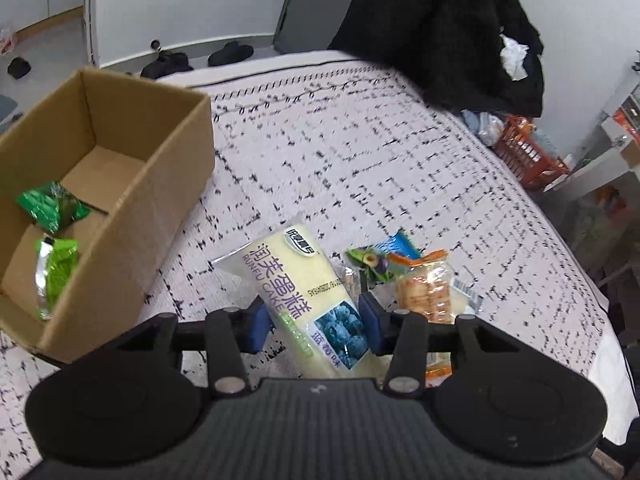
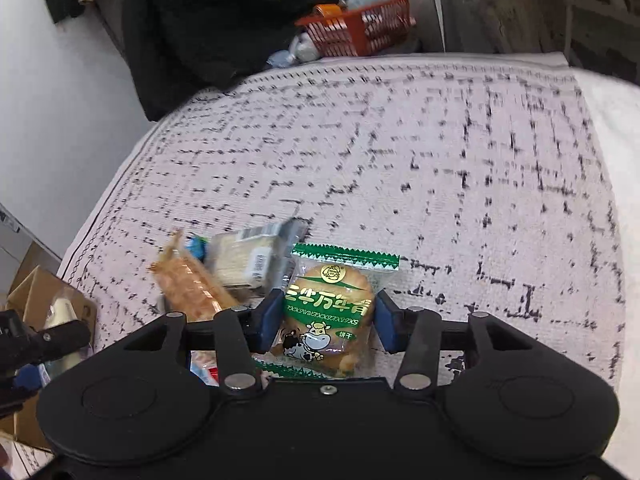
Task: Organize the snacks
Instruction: 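Grasp the white cake bar with the left tool while the right grasps the bread packet, then carry the cake bar with the left tool while the right carries the bread packet to the box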
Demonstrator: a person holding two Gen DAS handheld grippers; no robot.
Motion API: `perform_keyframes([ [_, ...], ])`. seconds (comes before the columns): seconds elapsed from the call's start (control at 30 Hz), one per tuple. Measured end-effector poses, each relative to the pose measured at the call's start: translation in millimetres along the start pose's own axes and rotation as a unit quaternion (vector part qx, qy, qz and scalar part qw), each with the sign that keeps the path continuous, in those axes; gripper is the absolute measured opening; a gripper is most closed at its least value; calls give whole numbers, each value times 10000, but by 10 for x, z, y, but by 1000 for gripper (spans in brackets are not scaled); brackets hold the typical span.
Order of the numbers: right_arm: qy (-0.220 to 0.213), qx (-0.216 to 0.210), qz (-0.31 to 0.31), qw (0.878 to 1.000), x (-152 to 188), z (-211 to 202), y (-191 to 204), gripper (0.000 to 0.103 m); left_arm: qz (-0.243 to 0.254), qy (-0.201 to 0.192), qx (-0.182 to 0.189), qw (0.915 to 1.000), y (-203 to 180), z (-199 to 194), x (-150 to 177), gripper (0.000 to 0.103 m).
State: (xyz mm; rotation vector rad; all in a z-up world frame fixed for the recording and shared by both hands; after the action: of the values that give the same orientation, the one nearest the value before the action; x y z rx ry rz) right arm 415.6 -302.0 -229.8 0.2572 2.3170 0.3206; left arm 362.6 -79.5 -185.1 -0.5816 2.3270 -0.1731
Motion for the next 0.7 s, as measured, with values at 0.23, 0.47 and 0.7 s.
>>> perform_keyframes([
  [0.23,-210,-178,19,9996,-52,-270,211,47,153,-169,254,9994,43,-293,-70,45],
  [0.47,-354,-373,-78,9986,-86,-519,481,47,203,-315,410,9985,162,-554,-139,45],
  [0.7,-452,-609,-202,9969,-64,-710,791,47,231,-489,488,9973,343,-789,-229,45],
])
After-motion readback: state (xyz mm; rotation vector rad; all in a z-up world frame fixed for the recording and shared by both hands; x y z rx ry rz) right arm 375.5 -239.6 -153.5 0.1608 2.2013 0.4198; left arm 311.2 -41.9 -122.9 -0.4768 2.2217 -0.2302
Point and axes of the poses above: each gripper's, at about its wrist camera, not at the fingertips, and z roughly the way its jaws point, y to its left, x to its underside, the point moved 2 cm from there along z, roughly the way its jaws point, and after that the axes turned 7 degrees about -y, right-handed, at the moved point
